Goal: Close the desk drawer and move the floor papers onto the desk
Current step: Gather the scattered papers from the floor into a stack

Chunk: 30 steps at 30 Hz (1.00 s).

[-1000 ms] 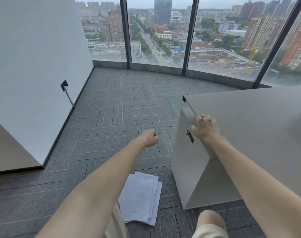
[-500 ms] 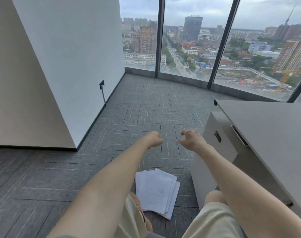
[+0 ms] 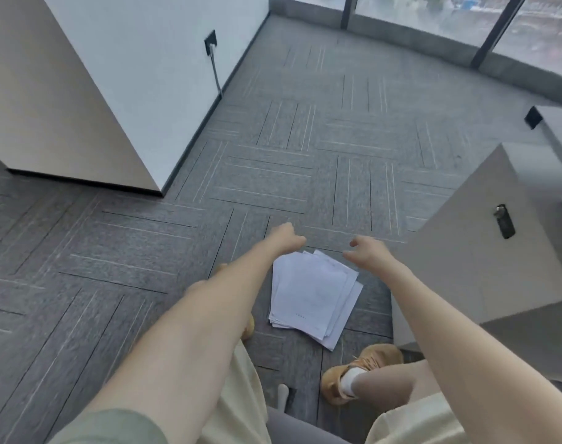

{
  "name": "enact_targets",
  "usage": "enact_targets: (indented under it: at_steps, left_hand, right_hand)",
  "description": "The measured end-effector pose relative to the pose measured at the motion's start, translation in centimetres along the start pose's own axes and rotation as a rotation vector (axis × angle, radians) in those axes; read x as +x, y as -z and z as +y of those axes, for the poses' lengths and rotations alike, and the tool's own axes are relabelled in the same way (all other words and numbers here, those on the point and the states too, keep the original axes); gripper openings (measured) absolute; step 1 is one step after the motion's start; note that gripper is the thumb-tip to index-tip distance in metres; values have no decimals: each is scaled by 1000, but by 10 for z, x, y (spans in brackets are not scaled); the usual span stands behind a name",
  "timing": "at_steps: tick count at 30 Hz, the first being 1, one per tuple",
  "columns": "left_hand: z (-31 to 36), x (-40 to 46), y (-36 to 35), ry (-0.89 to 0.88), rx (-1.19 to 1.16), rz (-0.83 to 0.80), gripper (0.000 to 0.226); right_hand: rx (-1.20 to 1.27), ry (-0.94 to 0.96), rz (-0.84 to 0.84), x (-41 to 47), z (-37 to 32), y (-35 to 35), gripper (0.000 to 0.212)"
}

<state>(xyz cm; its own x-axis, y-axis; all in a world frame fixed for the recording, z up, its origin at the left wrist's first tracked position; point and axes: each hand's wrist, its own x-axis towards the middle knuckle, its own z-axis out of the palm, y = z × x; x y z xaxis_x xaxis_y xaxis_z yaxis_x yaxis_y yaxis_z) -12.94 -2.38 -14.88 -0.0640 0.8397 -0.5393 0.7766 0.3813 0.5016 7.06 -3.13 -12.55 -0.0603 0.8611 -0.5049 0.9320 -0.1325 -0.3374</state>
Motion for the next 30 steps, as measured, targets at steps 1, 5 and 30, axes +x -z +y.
enact_targets:
  at_steps: [1, 5, 30]
  left_hand:
    - [-4, 16, -4, 32, -22, -2, 39]
    - [-25, 81, -35, 133, -96, -7, 49]
    - [-195, 308, -252, 616, -301, 63, 59]
  right_hand:
    - [24, -15, -15, 18, 4, -6, 51]
    - [108, -95, -107, 84, 27, -39, 52]
    - [420, -651, -264, 290, 188, -301, 77]
